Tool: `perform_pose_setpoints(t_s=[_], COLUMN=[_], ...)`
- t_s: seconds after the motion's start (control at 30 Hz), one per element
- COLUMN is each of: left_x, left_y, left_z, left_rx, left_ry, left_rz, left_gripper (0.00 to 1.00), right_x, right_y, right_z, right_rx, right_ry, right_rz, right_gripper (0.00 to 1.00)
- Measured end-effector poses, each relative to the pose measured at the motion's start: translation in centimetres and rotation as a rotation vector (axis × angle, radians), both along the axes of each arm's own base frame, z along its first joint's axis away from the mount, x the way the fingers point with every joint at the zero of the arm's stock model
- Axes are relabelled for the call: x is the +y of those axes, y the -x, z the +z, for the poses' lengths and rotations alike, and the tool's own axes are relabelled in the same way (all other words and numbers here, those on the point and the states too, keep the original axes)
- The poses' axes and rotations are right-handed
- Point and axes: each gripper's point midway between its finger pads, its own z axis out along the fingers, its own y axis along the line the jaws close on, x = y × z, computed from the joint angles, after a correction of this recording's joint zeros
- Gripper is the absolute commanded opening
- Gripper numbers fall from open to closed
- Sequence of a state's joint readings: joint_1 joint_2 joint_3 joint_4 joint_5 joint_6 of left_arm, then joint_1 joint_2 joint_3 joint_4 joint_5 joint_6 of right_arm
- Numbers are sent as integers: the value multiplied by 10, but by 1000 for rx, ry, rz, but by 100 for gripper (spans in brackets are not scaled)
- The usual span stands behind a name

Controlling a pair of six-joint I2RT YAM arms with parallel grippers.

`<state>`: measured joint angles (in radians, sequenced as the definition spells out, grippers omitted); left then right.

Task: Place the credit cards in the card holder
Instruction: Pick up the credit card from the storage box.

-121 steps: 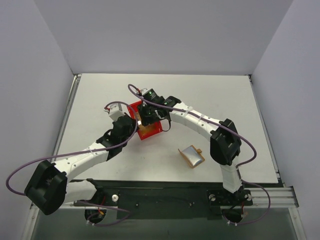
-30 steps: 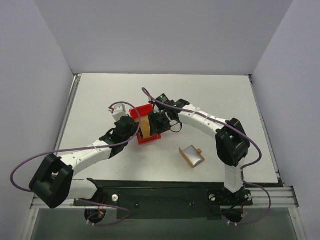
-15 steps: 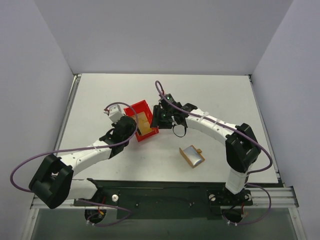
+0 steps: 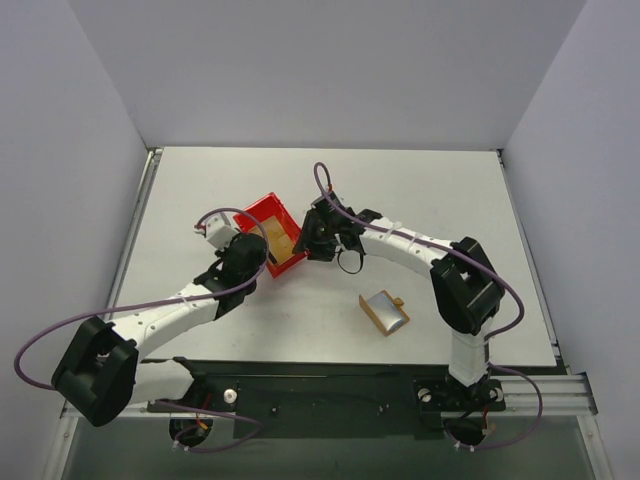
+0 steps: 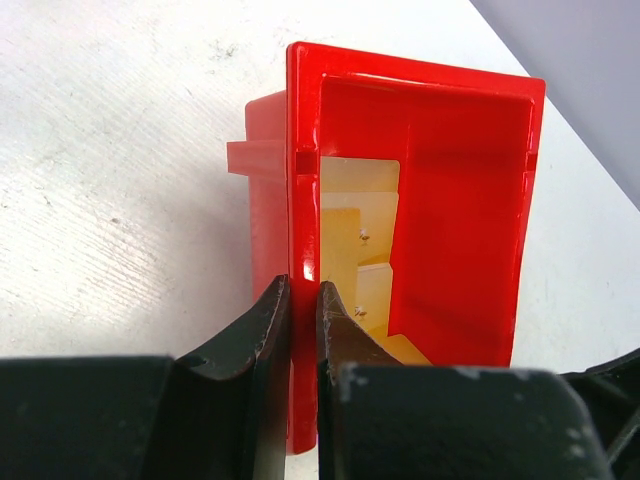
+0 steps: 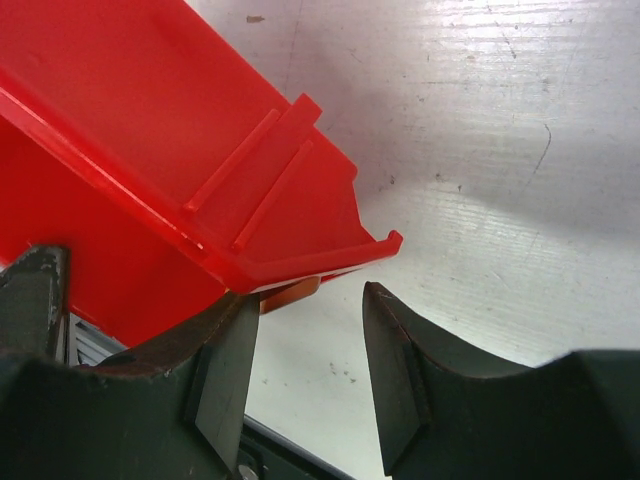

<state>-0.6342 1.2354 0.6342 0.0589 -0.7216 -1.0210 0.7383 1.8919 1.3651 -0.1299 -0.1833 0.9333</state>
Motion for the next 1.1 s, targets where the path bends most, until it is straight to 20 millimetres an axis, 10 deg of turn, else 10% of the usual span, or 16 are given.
perform_pose_setpoints(t_s=[1.1], left_x=[13], left_y=[10], left_z=[-17], left_rx=[18], left_ry=[-13], left_rz=[37], left_gripper=[0], right_x=[31], right_y=[-10], right_z=[-6], right_rx=[52], right_ry=[-114], right_rz=[2], right_gripper=[0])
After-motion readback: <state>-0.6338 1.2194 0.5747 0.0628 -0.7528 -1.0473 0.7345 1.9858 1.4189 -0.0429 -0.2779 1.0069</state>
